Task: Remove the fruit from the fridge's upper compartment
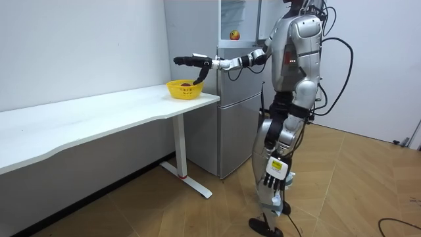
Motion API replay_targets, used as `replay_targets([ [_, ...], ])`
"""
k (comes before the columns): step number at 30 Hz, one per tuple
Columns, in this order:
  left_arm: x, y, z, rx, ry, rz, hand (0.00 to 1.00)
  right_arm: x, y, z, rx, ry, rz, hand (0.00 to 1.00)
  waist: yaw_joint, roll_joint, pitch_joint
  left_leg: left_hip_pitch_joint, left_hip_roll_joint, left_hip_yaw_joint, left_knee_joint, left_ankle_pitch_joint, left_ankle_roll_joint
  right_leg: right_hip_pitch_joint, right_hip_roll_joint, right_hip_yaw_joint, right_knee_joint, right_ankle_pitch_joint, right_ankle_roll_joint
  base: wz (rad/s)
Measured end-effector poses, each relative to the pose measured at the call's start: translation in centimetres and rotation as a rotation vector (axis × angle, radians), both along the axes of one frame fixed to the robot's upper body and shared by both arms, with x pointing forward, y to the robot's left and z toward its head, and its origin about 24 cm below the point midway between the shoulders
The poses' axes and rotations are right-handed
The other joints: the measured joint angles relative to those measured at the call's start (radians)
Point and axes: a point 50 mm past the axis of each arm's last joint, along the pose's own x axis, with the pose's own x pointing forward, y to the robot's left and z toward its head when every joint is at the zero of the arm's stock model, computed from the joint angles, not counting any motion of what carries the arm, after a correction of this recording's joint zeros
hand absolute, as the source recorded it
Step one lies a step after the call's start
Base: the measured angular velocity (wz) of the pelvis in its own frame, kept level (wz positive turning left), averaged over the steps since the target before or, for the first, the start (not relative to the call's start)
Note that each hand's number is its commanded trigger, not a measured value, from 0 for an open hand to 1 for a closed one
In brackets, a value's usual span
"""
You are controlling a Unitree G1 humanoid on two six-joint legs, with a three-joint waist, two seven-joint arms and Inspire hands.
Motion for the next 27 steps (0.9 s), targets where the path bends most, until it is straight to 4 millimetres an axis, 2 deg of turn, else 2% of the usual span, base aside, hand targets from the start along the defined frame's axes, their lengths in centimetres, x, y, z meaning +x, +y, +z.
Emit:
replay_targets([
  [6, 0.1, 0.1, 0.0, 0.008, 0.003, -0.019, 0.0, 0.0, 0.0, 0.0, 0.002, -0.002, -0.001, 0.0, 0.0, -0.002, -0.0005, 0.002, 0.0, -0.001, -0.011, 0.0, 0.0, 0.004, 0.0, 0.004, 0.001, 0.0, 0.0, 0.0],
  [14, 0.0, 0.2, 0.0, 0.017, -0.001, -0.018, 0.0, 0.1, -0.5, 1.5, 0.099, -0.061, -0.032, 0.0, -0.01, -0.002, -0.0006, 0.005, -0.001, 0.001, 0.004, 0.0, -0.001, 0.008, 0.001, 0.022, 0.001, 0.0, 0.0, 0.0],
  [17, -0.3, 0.3, 0.0, 0.026, -0.001, -0.018, 0.0, 0.1, -0.5, 1.9, 0.132, -0.087, -0.036, 0.0, -0.026, 0.002, -0.0005, 0.007, -0.001, 0.005, 0.006, 0.0, -0.001, 0.008, 0.001, 0.024, 0.001, 0.0, 0.0, -0.02],
  [21, -0.3, 0.2, 0.1, 0.027, -0.007, -0.018, 0.0, -0.4, -0.7, 3.4, 0.185, -0.171, -0.046, 0.0, -0.035, 0.022, 0.002, 0.009, 0.001, 0.018, 0.004, 0.0, 0.0, 0.003, 0.001, 0.035, 0.001, 0.0, 0.0, -0.09],
  [24, -1.0, -0.1, -0.1, 0.025, 0.006, -0.008, 0.0, -0.8, -0.6, 5.1, 0.256, -0.261, -0.039, 0.0, -0.055, 0.048, -0.0018, 0.019, 0.002, 0.032, -0.003, 0.0, 0.0, 0.006, 0.0, 0.042, 0.003, 0.0, 0.0, -0.13],
  [27, -1.7, -0.6, -0.3, 0.026, 0.012, 0.003, 0.0, -2.2, -0.4, 6.7, 0.327, -0.356, -0.012, 0.0, -0.081, 0.072, -0.0082, 0.022, 0.002, 0.036, -0.006, 0.0, 0.0, 0.004, 0.0, 0.049, 0.003, 0.0, 0.0, -0.08],
])
